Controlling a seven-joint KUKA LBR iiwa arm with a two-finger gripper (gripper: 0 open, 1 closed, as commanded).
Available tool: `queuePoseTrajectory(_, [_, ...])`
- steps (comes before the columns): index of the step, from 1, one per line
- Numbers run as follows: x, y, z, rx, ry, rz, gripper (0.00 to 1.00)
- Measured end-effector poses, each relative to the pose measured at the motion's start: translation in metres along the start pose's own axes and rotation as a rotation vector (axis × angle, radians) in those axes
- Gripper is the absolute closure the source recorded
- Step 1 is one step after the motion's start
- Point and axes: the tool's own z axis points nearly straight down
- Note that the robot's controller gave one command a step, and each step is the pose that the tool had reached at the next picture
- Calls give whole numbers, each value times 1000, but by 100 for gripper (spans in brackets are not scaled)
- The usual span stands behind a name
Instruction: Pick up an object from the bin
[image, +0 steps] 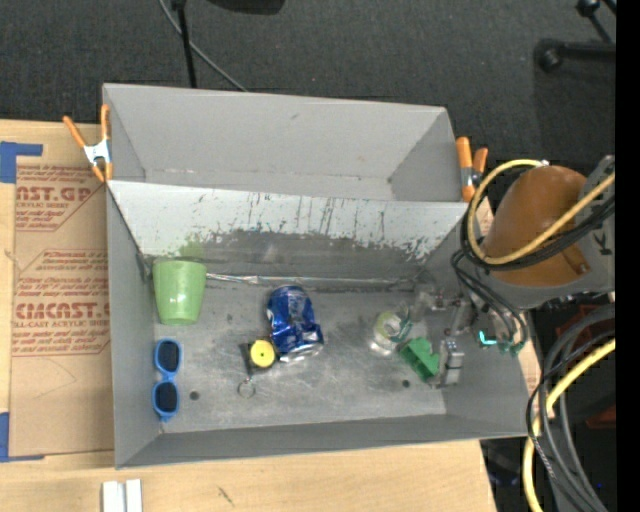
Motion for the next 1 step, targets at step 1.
queuePoseTrajectory(1, [-38,17,65,-1,-8,391,0])
